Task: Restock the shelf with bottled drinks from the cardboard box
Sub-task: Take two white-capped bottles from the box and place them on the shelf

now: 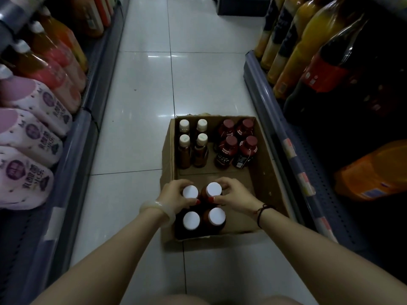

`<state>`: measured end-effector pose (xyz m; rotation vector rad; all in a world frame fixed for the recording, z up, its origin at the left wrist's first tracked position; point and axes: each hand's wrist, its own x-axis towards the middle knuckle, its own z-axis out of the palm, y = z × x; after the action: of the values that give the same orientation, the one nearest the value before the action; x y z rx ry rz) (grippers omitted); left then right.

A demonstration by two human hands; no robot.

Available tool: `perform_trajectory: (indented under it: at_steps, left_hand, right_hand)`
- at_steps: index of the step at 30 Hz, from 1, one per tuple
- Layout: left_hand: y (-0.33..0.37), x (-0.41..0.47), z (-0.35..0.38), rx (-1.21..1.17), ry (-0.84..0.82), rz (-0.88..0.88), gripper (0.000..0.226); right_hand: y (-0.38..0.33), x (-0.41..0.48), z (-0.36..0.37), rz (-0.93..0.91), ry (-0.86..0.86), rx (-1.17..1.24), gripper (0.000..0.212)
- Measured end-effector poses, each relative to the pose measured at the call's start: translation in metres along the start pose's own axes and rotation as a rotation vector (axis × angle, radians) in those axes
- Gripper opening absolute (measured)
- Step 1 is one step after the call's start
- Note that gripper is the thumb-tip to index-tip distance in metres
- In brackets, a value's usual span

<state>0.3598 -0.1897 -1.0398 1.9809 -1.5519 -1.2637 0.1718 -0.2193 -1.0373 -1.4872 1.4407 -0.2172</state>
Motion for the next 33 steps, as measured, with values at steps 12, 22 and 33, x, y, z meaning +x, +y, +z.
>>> perform_trajectory:
  at_steps: [12, 22, 33]
  left_hand:
    - [0.001, 0.001, 0.006, -0.182, 0.064, -0.046, 0.043]
    - [0.013, 0.001, -0.006, -0.192, 0.082, -0.055, 0.045]
    - [0.109, -0.048, -0.071, -0.133, 0.064, 0.053, 0.04]
  right_hand:
    - [0.003, 0.003, 0.009, -0.029, 0.073, 0.188, 0.038]
    - [-0.002, 0.001, 0.004, -0.046, 0.182, 0.075, 0.039]
    - [-0.082, -0.067, -0.068, -0.071, 0.269, -0.015, 0.035]
